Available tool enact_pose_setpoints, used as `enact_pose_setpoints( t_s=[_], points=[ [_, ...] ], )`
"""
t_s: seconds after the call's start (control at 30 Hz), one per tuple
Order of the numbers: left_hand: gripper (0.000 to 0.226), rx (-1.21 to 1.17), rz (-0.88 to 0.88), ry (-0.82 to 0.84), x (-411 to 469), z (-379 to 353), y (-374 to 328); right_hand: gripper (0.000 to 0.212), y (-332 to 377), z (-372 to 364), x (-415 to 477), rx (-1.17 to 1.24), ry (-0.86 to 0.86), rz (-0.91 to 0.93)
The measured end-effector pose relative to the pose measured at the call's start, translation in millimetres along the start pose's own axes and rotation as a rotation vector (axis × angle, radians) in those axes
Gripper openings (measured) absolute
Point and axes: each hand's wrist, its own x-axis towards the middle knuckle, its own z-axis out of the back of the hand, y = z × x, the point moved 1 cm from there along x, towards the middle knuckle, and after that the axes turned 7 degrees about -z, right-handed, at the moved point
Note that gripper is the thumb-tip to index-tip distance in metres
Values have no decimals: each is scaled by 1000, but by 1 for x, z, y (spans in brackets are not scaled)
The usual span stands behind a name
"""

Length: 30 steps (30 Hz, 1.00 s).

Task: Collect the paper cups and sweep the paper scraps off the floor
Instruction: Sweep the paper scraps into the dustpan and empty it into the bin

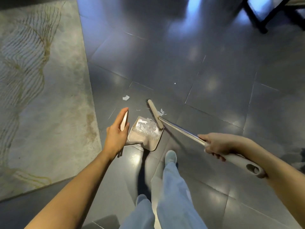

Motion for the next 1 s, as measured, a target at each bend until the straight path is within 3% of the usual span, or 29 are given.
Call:
enact_pose_setpoints(
  t_s=[0.17, 0.33, 0.63, 0.87, 1.0],
  points=[
    [68, -21, 63, -87, 55, -18, -11, 50, 17, 87, 50, -128, -58, -7],
    [69, 13, 112, -129, 111, -27, -17, 23, 49, 140, 101, -329, -93, -28],
    [64, 31, 167, -169, 160, -32, -18, 49, 95, 135, 133, -353, 148, 21],
    [68, 14, 163, -202, 152, -10, -7, 36, 111, 153, 99, -282, 192, 42],
    [64, -9, 186, -231, 148, 18, 10, 40, 135, 166, 86, -226, 155, 58]
  ],
)
